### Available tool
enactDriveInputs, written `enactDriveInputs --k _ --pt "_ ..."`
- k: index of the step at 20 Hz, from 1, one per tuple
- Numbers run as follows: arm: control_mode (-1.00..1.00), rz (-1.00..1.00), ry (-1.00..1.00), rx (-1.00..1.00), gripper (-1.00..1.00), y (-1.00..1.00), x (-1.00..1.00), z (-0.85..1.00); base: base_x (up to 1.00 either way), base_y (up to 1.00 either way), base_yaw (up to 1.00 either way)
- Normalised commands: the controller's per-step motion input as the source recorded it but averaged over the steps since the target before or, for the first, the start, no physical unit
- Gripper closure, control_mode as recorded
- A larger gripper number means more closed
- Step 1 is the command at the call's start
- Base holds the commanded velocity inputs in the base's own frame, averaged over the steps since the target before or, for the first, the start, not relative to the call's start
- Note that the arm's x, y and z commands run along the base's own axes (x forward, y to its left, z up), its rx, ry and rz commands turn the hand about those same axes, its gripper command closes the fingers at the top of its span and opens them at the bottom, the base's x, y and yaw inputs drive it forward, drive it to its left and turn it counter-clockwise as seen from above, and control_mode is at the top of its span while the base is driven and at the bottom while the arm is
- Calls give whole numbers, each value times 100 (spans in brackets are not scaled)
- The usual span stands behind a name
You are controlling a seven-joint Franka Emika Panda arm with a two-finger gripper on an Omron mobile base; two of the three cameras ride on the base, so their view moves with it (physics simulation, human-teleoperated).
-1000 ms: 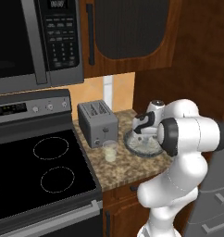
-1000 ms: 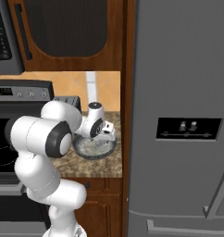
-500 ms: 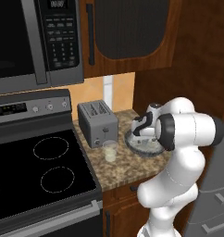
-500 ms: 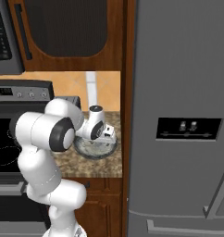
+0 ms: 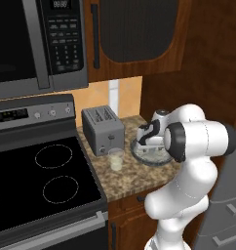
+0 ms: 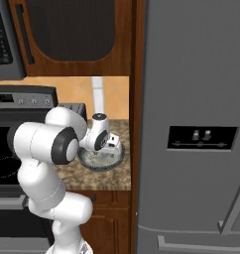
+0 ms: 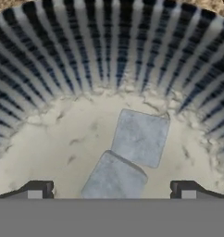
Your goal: Grab a lemon wedge from the fridge and one ice cube from the ice bowl, and put them in the glass of lemonade.
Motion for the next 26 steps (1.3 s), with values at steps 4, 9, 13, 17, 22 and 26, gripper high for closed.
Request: enactDriveInputs --k 4,9,13,17,22,26 --pt "-100 0 0 0 -100 0 5 -3 0 0 0" --pt "-100 0 0 0 -100 0 1 -28 0 0 0" --pt "-100 0 0 0 -100 0 0 -11 0 0 0" --pt "-100 0 0 0 -100 0 0 0 0 0 0" --pt "-100 0 1 0 -100 0 0 0 0 0 0" --pt "-100 0 5 0 -100 5 4 0 0 0 0"
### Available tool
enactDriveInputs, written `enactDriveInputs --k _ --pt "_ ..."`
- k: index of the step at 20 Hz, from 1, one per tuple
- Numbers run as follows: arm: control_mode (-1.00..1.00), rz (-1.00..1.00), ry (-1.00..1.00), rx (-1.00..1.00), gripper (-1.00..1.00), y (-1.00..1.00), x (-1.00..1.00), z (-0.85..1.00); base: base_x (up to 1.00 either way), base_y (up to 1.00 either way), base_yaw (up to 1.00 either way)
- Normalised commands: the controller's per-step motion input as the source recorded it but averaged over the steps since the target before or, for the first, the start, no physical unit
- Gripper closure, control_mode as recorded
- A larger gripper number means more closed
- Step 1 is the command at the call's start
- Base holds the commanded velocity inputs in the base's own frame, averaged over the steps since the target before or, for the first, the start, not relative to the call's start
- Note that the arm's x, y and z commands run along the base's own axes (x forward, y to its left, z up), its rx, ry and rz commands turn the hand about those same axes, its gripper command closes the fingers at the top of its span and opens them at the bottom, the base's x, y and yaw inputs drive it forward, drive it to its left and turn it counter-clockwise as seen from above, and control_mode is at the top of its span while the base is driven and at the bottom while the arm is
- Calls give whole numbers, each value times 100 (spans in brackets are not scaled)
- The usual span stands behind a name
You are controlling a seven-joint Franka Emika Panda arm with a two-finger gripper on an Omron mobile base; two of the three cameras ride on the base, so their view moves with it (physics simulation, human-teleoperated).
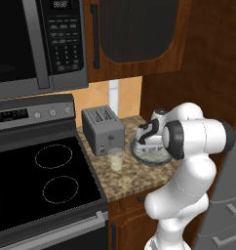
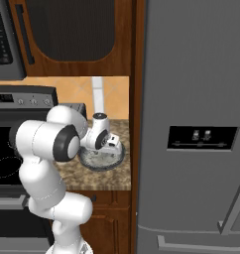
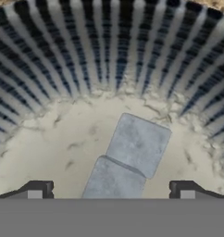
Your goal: Grab a lemon wedge from the fridge and one ice cube from the ice bowl, and put them in the glass of lemonade.
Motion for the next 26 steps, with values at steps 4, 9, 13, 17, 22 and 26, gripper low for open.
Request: enactDriveInputs --k 4,9,13,17,22,26 --pt "-100 0 5 0 -100 7 8 0 0 0 0" --pt "-100 0 0 0 100 0 0 0 0 0 0" --pt "-100 0 0 0 100 0 0 0 0 0 0" --pt "-100 0 3 0 100 0 0 0 0 0 0" --pt "-100 0 6 0 100 0 -3 0 0 0 0" --pt "-100 0 -1 0 100 0 -45 26 0 0 0"
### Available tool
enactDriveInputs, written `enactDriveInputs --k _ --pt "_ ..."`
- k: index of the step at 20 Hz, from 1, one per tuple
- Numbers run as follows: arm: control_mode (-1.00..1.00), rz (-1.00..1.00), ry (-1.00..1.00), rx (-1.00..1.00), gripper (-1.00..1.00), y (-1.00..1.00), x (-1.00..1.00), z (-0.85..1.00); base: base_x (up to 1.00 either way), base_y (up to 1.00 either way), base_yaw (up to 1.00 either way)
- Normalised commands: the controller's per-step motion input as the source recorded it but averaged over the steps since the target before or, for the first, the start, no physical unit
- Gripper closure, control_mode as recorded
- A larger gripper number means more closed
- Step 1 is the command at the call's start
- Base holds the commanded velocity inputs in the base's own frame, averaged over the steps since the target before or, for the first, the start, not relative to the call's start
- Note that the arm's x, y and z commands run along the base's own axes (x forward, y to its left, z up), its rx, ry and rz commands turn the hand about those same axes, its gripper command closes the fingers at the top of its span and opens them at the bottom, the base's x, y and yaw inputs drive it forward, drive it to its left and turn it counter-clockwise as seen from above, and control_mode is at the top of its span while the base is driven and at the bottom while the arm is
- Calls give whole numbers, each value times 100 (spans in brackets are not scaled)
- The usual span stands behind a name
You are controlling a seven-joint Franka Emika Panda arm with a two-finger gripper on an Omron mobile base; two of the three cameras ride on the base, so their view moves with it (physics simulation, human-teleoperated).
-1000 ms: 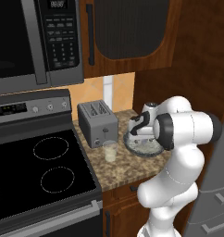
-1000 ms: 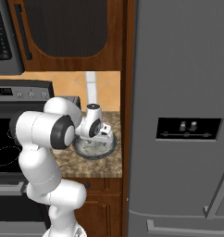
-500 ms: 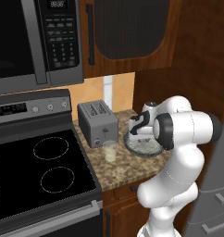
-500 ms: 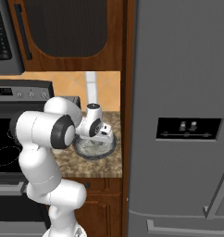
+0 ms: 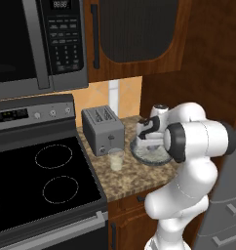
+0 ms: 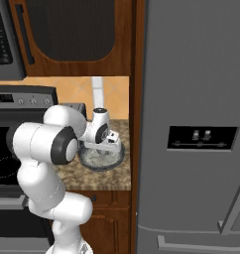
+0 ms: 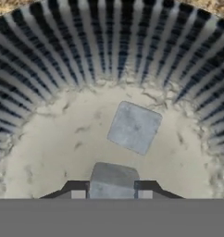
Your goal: Grab a lemon wedge from the fridge and one ice cube from the ice bowl, and put them in the glass of lemonade.
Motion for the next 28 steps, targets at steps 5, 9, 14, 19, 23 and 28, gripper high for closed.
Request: enactDriveInputs --k 5,9,14,19,23,28 --pt "-100 0 -3 0 100 0 -46 36 0 0 0" --pt "-100 0 -7 3 100 0 -7 32 0 0 0" --pt "-100 0 -7 3 100 0 0 28 0 0 0" --pt "-100 0 -7 4 100 0 -2 29 0 0 0" --pt "-100 5 -13 1 100 16 -39 14 0 0 0" --pt "-100 31 -11 2 100 49 -55 33 0 0 0"
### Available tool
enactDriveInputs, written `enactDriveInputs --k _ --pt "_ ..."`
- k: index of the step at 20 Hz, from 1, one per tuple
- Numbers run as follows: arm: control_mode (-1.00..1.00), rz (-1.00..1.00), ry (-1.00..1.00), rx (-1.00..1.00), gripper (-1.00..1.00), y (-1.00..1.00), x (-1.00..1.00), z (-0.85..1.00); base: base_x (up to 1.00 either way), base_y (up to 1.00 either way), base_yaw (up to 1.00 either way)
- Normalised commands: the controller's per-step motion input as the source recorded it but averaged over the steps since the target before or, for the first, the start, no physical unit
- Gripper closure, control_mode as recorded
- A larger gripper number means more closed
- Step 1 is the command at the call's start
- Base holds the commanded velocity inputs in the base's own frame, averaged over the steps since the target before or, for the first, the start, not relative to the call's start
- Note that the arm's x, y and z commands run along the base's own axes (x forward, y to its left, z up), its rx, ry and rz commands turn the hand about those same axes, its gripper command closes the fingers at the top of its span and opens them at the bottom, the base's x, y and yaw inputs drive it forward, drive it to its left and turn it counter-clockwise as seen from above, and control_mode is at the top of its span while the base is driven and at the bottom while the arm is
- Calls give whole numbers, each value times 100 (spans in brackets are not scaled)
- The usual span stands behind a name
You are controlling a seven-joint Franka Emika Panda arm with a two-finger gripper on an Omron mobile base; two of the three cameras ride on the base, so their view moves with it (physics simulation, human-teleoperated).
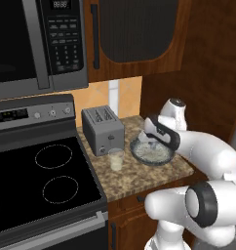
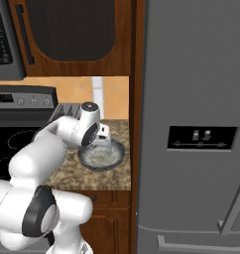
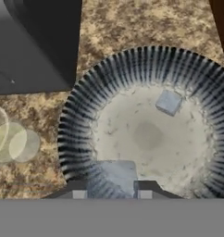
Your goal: Grab a lemon wedge from the fridge and one ice cube from the ice bowl, and put them in the glass of lemonade.
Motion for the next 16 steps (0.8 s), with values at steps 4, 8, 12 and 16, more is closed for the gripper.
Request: enactDriveInputs --k 4,8,12,16 --pt "-100 38 0 -6 100 97 -33 46 0 0 0" --pt "-100 33 0 0 100 62 -28 30 0 0 0" --pt "-100 3 11 -4 100 57 1 2 0 0 0" --pt "-100 -5 19 -15 100 62 31 0 0 0 0"
